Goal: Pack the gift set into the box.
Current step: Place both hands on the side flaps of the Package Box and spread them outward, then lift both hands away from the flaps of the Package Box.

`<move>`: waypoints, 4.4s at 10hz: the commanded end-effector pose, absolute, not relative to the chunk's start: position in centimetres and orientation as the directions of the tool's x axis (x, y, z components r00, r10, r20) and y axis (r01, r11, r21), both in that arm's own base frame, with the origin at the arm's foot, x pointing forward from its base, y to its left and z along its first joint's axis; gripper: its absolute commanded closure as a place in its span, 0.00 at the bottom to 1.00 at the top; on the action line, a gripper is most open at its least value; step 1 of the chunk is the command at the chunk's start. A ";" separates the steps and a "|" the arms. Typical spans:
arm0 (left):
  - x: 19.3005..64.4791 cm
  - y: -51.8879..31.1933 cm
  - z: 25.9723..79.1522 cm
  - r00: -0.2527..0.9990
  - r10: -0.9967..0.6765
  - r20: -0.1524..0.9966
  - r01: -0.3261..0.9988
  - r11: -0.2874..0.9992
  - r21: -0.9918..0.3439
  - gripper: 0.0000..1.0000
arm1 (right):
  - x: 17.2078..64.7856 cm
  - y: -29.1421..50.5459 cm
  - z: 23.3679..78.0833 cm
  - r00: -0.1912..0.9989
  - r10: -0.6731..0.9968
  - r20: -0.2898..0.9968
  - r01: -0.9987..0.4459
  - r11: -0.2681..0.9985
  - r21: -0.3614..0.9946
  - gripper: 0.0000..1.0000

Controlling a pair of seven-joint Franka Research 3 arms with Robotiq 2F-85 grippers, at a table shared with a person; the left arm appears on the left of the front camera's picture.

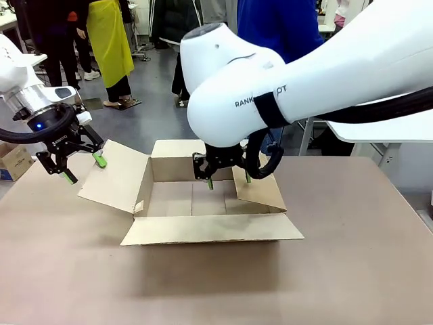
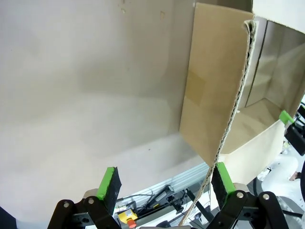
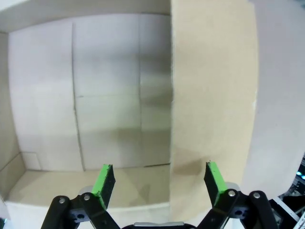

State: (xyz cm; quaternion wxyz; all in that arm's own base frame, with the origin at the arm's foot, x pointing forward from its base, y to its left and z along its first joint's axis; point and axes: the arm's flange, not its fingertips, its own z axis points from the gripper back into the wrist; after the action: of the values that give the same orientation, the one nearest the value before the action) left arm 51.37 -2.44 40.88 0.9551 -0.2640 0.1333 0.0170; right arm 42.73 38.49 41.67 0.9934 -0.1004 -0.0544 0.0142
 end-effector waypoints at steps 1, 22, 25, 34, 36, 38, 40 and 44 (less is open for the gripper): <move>51.2 -2.5 41.1 0.965 -0.026 -0.260 -0.107 0.868 -0.485 0.00 | 42.6 37.5 40.8 0.976 0.027 0.214 0.043 0.948 -0.314 0.00; 51.2 -2.5 41.1 0.965 -0.026 -0.260 -0.107 0.868 -0.485 0.00 | 42.2 17.8 44.1 0.885 -0.311 0.346 0.327 0.945 0.014 0.00; 51.2 -2.5 41.1 0.965 -0.026 -0.260 -0.107 0.868 -0.485 0.00 | 42.2 17.8 44.1 0.885 -0.311 0.346 0.327 0.945 0.014 0.00; 51.2 -2.5 41.1 0.965 -0.026 -0.260 -0.107 0.868 -0.485 0.00 | 42.2 17.8 44.1 0.885 -0.311 0.346 0.327 0.945 0.014 0.00; 51.2 -2.5 41.1 0.965 -0.026 -0.260 -0.107 0.868 -0.485 0.00 | 42.2 17.8 44.1 0.885 -0.311 0.346 0.327 0.945 0.014 0.00; 51.2 -2.5 41.1 0.965 -0.026 -0.260 -0.107 0.868 -0.485 0.00 | 42.2 17.8 44.1 0.885 -0.311 0.346 0.327 0.945 0.014 0.00; 51.2 -2.5 41.1 0.965 -0.026 -0.260 -0.107 0.868 -0.485 0.00 | 42.2 17.8 44.1 0.885 -0.311 0.346 0.327 0.945 0.014 0.00; 51.2 -2.5 41.1 0.965 -0.026 -0.260 -0.107 0.868 -0.485 0.00 | 42.2 17.8 44.1 0.885 -0.311 0.346 0.327 0.945 0.014 0.00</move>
State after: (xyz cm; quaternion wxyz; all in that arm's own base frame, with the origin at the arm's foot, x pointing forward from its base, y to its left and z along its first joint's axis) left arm 51.38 -2.44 40.91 0.9552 -0.2639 0.1328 0.0168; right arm 42.13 17.66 43.77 0.9720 -0.0179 -0.1740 -0.1566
